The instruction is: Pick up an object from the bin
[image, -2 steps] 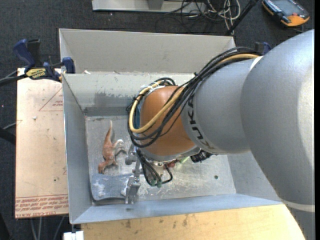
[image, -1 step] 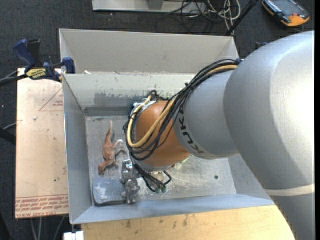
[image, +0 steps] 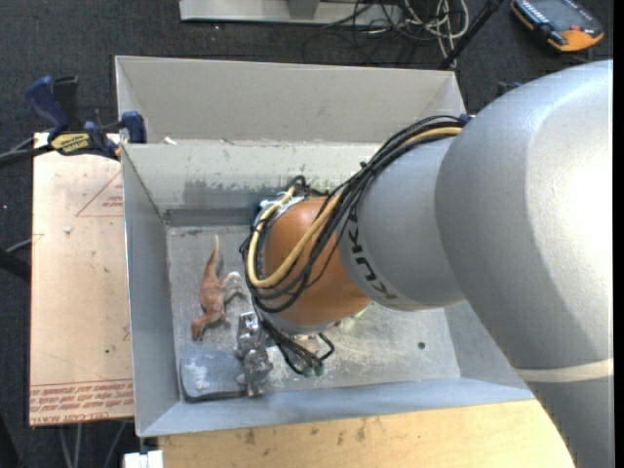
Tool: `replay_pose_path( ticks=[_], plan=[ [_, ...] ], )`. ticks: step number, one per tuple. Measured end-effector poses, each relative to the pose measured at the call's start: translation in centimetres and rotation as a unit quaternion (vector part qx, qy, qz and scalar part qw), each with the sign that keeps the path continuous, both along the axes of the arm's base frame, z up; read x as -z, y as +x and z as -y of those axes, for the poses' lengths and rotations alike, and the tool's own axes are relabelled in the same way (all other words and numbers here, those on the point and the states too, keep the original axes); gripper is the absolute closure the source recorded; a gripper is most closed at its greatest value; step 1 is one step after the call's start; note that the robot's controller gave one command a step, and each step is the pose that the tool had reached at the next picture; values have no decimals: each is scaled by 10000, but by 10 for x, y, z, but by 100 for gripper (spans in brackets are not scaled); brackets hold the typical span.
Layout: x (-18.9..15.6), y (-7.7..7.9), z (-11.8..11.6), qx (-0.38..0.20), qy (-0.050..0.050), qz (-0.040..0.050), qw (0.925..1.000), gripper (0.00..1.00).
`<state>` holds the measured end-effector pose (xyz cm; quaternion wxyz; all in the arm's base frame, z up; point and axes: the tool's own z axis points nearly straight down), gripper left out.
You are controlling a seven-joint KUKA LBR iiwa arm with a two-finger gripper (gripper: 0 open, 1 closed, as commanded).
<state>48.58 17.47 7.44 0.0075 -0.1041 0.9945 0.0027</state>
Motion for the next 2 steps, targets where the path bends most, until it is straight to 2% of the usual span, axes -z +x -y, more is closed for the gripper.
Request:
replay_pose_path(
  ticks=[1, 2],
  plan=[
    [-125, 24, 3, 107, -27, -61, 9999, 100],
    [-125, 24, 3, 108, -28, -64, 9999, 100]
  ],
)
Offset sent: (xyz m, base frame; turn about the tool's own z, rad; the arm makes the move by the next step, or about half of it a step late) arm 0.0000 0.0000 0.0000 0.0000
